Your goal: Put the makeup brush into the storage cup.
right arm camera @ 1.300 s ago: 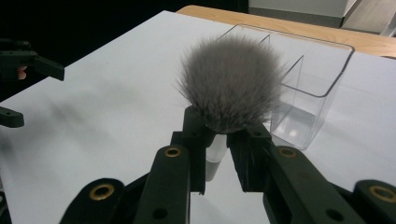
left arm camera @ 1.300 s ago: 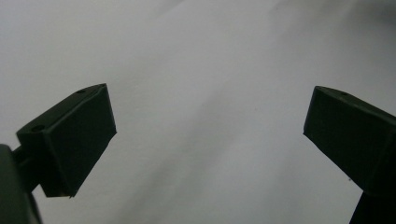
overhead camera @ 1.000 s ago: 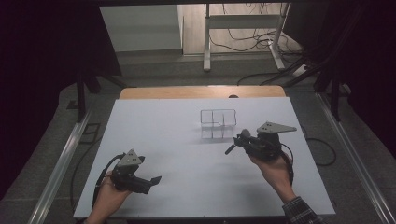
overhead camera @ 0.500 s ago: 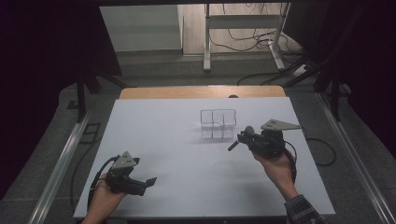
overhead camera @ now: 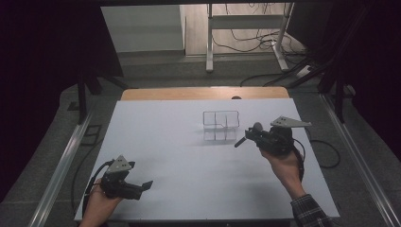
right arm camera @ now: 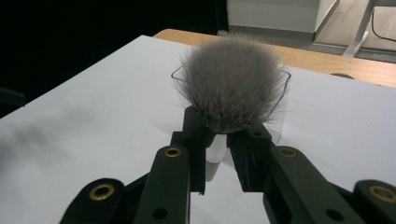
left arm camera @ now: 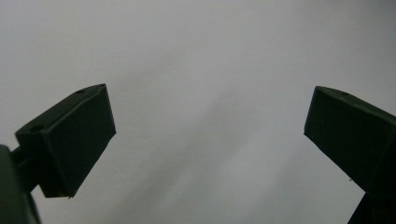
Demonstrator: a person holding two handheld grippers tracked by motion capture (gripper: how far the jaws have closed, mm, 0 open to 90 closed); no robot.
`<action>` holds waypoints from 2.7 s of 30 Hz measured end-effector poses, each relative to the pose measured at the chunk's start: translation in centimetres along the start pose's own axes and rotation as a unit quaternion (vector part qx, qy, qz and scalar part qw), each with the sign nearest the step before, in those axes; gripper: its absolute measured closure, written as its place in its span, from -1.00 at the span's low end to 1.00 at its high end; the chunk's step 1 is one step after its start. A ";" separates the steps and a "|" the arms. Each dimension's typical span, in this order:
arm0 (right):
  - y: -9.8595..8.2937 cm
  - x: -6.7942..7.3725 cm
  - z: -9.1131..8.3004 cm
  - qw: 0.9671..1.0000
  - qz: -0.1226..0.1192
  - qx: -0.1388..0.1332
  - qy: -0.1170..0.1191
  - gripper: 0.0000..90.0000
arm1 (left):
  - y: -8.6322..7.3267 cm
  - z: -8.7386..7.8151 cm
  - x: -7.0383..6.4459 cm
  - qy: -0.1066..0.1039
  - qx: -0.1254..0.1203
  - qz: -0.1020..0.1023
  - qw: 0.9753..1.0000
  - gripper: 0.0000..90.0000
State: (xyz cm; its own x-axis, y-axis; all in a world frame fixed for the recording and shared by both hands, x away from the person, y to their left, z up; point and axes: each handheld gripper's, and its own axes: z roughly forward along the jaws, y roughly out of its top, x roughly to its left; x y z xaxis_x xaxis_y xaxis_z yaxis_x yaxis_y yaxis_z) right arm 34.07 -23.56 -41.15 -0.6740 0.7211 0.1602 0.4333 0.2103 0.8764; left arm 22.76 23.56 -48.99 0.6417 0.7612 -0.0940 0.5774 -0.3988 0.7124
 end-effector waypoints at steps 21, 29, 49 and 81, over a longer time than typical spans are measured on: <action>1.9 -1.5 0.2 1.000 0.012 -0.016 -0.009 0.69 | -1.0 -0.7 0.5 0.012 0.004 -0.017 1.000 -0.95; 2.5 -1.8 0.5 1.000 0.013 -0.023 -0.009 0.69 | -1.2 -0.7 0.7 0.015 0.006 -0.017 1.000 -0.95; 4.4 -2.8 1.7 0.999 0.015 -0.036 -0.014 0.69 | -2.0 -1.4 1.6 0.027 0.004 -0.030 0.999 -0.94; 6.3 -4.5 4.2 0.999 0.016 -0.041 -0.028 0.69 | -2.2 -1.5 1.7 0.027 0.003 -0.031 0.999 -0.94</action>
State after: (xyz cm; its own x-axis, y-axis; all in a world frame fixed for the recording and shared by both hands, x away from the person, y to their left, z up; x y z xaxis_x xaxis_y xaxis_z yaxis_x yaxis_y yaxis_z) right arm 42.37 -22.74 -38.31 -0.6257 0.7625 0.1647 0.4022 0.1344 0.9056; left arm 21.84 26.45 -49.68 0.5770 0.8107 -0.0997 0.6179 -0.3533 0.7024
